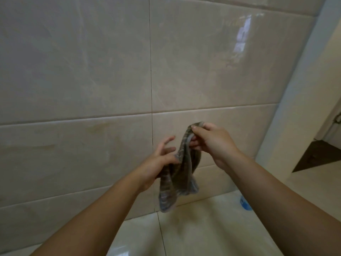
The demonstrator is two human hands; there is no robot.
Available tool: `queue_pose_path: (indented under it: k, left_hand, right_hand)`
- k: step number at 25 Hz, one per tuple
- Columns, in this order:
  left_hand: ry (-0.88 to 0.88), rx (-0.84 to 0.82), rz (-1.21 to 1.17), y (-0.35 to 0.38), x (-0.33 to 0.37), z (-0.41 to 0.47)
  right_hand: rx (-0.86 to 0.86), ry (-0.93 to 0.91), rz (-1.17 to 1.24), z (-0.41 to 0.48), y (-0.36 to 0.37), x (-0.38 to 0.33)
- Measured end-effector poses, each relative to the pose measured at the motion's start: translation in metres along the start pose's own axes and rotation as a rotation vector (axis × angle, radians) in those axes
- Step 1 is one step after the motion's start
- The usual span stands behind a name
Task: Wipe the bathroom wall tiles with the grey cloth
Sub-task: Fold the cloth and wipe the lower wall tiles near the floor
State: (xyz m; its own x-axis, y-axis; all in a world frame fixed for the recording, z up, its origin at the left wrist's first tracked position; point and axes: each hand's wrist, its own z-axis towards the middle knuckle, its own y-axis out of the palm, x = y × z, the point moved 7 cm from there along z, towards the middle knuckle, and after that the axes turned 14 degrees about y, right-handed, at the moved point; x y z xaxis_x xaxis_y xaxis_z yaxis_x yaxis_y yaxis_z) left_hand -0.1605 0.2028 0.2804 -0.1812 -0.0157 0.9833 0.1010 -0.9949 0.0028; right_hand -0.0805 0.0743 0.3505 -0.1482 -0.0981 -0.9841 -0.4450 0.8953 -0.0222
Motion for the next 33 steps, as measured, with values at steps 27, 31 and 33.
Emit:
queue_pose_path:
  k: [27, 31, 33]
  left_hand:
    - [-0.223, 0.382, -0.509, -0.021, -0.002, -0.006]
    - [-0.265, 0.419, 0.148, -0.056, -0.016, -0.007]
    - [-0.277, 0.454, 0.164, -0.057, -0.017, -0.006]
  right_hand:
    - [0.213, 0.126, -0.4, 0.016, -0.042, 0.051]
    - [0.342, -0.032, -0.374, 0.002, -0.088, 0.016]
    - [0.351, -0.092, -0.273, -0.001, -0.09, 0.013]
